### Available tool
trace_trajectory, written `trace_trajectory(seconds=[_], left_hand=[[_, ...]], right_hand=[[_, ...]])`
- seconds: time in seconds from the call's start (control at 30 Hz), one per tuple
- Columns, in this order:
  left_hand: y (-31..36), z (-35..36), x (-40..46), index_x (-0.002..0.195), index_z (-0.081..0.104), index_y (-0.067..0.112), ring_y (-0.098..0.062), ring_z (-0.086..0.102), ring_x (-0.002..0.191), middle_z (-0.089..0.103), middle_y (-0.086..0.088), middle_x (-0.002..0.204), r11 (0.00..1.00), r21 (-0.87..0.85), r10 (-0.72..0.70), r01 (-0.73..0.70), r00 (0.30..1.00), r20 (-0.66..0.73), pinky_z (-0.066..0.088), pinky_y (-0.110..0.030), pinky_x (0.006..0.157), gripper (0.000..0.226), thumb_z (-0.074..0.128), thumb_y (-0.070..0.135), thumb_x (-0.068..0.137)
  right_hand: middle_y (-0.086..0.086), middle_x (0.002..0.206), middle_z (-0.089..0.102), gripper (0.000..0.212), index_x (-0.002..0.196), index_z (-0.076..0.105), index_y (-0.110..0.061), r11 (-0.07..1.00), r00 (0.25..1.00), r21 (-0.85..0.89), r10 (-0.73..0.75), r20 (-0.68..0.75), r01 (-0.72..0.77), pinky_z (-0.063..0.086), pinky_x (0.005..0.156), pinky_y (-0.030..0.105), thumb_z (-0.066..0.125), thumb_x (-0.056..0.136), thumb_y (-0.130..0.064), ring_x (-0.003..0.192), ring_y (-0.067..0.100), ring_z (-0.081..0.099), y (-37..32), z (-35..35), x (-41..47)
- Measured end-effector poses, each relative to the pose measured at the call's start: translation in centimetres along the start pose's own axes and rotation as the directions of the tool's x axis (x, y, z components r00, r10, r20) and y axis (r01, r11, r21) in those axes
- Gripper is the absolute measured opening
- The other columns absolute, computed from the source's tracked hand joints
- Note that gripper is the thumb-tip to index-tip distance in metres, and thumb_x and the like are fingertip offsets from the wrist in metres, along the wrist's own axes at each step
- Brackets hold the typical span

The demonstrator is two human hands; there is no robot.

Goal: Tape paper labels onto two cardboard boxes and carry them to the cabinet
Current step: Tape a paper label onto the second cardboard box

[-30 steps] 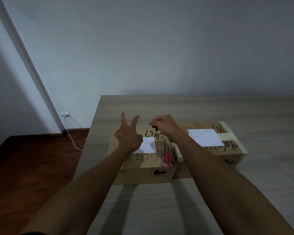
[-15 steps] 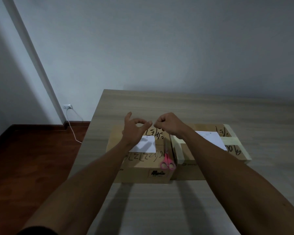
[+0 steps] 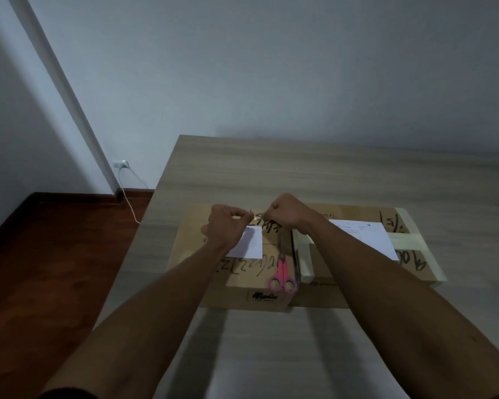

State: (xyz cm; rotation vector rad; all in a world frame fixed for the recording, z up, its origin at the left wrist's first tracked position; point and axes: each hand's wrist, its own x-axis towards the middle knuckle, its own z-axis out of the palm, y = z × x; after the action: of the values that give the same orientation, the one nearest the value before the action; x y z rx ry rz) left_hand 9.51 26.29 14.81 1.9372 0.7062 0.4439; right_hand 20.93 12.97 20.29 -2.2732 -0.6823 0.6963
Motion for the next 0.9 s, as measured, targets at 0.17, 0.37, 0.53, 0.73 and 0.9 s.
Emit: trace_trajectory(seconds=[0.17, 0.37, 0.53, 0.73, 0.9], left_hand=[[-0.7, 1.7, 1.2, 0.092, 0.085, 0.014, -0.027, 0.072, 0.089, 0.08, -0.007, 0.09, 0.99, 0.071, -0.124, 0.125, 0.992, -0.023, 0.053, -0.051, 0.096, 0.019, 0.083, 0.032, 0.085], [-1.5, 3.3, 1.7, 0.086, 0.084, 0.015, -0.026, 0.072, 0.088, 0.079, -0.005, 0.086, 0.976, 0.122, -0.169, 0.18, 0.981, -0.097, 0.051, -0.053, 0.098, 0.012, 0.082, 0.027, 0.083], [-1.8, 4.0, 1.9, 0.075, 0.083, 0.027, -0.016, 0.068, 0.083, 0.077, 0.009, 0.078, 0.95, 0.192, -0.207, 0.248, 0.956, -0.207, 0.036, -0.04, 0.096, 0.009, 0.083, 0.036, 0.076], [-2.4, 5.0, 2.1, 0.071, 0.082, 0.03, -0.017, 0.068, 0.081, 0.076, 0.01, 0.075, 0.931, 0.26, -0.19, 0.257, 0.947, -0.257, 0.025, -0.038, 0.087, 0.007, 0.081, 0.036, 0.074], [-2.8, 5.2, 2.2, 0.073, 0.082, 0.031, -0.018, 0.067, 0.083, 0.075, 0.01, 0.077, 0.914, 0.312, -0.175, 0.258, 0.946, -0.272, 0.024, -0.037, 0.084, 0.006, 0.079, 0.036, 0.074]], right_hand=[[0.008, 0.06, 0.027, 0.04, 0.063, 0.041, -0.011, 0.993, 0.995, -0.078, 0.093, 0.033, -0.09, 0.027, 0.063, 0.037, 0.071, 0.089, -0.009, 0.058, 0.023, 0.028, 0.8, 0.8, 2.3], [0.027, 0.119, 0.068, 0.024, 0.068, 0.063, 0.008, 0.98, 0.983, -0.073, 0.185, -0.002, -0.184, 0.036, 0.053, 0.029, 0.074, 0.081, -0.008, 0.054, 0.023, 0.049, 2.2, 1.9, 4.2], [0.024, 0.102, 0.073, 0.058, 0.129, 0.059, 0.013, 0.977, 0.977, 0.004, 0.212, 0.034, -0.212, 0.043, 0.06, 0.033, 0.078, 0.08, -0.011, 0.066, 0.025, 0.057, 2.6, 2.6, 4.7], [0.026, 0.097, 0.072, 0.065, 0.139, 0.048, 0.014, 0.978, 0.977, -0.026, 0.21, 0.029, -0.209, 0.045, 0.055, 0.032, 0.076, 0.084, -0.009, 0.064, 0.028, 0.055, 2.5, 2.7, 5.2], [0.019, 0.081, 0.065, 0.065, 0.137, 0.049, 0.014, 0.974, 0.974, -0.049, 0.224, 0.033, -0.222, 0.049, 0.061, 0.037, 0.077, 0.084, -0.009, 0.068, 0.03, 0.059, 2.5, 2.9, 5.3]])
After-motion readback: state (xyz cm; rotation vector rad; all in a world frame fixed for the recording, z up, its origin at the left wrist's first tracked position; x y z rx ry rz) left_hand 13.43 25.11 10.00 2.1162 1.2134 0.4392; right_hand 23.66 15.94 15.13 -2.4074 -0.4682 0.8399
